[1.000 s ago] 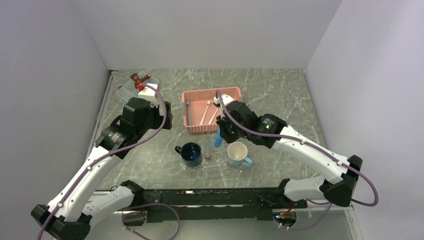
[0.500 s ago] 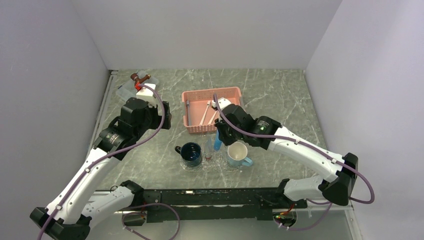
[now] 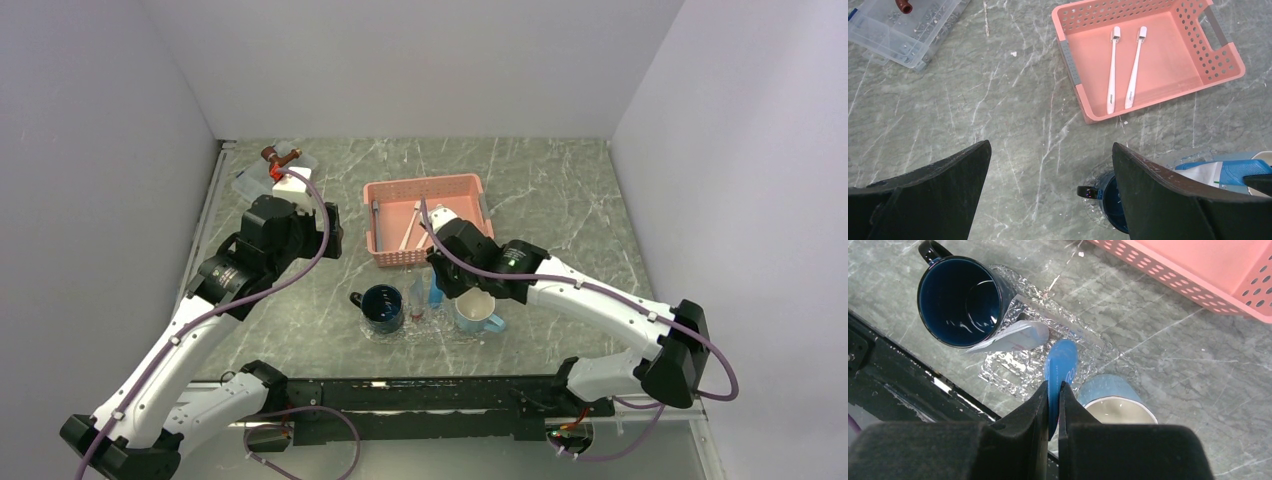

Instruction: Prepare toiletry sets of a toothbrush and toothpaste on the tray

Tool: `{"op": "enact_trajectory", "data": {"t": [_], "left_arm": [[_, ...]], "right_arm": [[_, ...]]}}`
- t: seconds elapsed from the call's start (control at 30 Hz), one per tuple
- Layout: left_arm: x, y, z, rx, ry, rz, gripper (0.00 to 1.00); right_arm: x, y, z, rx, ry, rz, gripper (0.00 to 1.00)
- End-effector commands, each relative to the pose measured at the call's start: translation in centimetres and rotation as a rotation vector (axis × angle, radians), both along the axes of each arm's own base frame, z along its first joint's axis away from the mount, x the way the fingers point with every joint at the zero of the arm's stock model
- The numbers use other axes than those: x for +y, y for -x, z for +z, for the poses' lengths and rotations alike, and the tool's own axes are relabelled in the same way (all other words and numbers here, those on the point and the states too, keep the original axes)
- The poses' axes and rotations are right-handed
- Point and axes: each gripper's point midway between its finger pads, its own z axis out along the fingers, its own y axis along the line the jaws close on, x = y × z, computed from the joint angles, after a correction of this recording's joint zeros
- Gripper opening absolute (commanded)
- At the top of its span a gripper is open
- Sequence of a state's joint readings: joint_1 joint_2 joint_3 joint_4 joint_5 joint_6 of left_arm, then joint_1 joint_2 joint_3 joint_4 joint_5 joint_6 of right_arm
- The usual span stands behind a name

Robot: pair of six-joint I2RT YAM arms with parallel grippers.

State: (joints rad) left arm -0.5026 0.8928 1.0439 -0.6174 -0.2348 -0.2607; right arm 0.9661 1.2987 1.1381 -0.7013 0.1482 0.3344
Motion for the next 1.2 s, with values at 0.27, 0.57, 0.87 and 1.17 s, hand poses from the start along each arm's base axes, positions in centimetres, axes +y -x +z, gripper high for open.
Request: {"op": "enact_trajectory", "data": {"t": [0.27,0.57,0.87,1.17], "left_arm": [[-0.1,0.0,0.7,-0.018,0.033,0.000,0.97],[0.0,-0.1,0.8,-0.022,0.035,0.000,0.97],[0.0,0.0,0.7,-0.019,0.035,-0.001,0.97],[-0.1,0.0,0.7,-0.021,0.039,-0.003,0.97]], "right_arm": [[1.0,-1.0,-0.2,-0.078,-0.059,-0.051,0.00],[1.1,-0.8,-1.0,-0.085,-0.063,-0.073,0.00],[1.0,-0.2,-1.1,-0.080,-0.061,-0.074,0.00],[1.0,0.7,-1.1,-0.076,-0.062,-0.081,0.00]]}}
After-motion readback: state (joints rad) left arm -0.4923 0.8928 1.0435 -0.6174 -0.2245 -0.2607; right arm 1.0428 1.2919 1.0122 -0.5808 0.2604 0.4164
